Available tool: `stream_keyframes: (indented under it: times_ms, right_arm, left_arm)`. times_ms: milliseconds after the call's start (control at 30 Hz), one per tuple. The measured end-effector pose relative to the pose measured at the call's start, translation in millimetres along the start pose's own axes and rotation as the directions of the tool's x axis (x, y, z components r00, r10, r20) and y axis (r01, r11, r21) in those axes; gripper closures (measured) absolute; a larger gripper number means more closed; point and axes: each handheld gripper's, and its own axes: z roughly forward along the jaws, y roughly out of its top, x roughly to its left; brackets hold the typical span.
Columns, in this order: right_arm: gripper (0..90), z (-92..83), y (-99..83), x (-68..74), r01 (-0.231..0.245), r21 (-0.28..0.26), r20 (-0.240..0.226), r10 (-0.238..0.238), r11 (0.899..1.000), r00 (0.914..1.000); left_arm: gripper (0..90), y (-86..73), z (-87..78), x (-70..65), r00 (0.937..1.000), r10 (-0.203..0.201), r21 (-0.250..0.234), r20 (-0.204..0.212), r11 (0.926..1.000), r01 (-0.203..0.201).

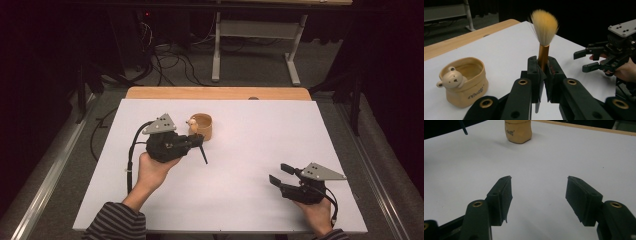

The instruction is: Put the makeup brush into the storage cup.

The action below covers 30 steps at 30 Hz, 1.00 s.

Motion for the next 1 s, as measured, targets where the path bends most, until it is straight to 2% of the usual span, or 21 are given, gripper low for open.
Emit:
stream_keyframes:
  times_ms: [233,533,767,1000]
  right_arm:
    - [39.8,1.1,-0.2,0.0,0.002,0.005,-0.003,-0.002,1.000,1.0000]
    - [39.8,0.8,-0.1,1.2,-0.003,0.001,-0.008,0.003,1.000,1.0000]
    - [39.9,1.1,0.0,1.1,-0.002,-0.001,-0.011,0.002,1.000,0.9999]
    - [39.8,1.0,0.1,0.9,-0.002,0.000,-0.010,0.002,1.000,0.9999]
  left_arm:
    - [83.6,9.6,4.2,3.9,0.9999,0.008,-0.001,-0.010,1.0000,-0.008]
    - [83.6,17.2,4.5,16.3,0.9992,-0.020,-0.027,-0.035,0.9995,0.019]
    - [83.6,25.3,3.4,23.5,0.9979,-0.027,-0.046,-0.059,0.9987,0.025]
    - [83.6,32.5,6.9,27.6,0.9965,-0.021,-0.042,-0.080,0.9990,0.018]
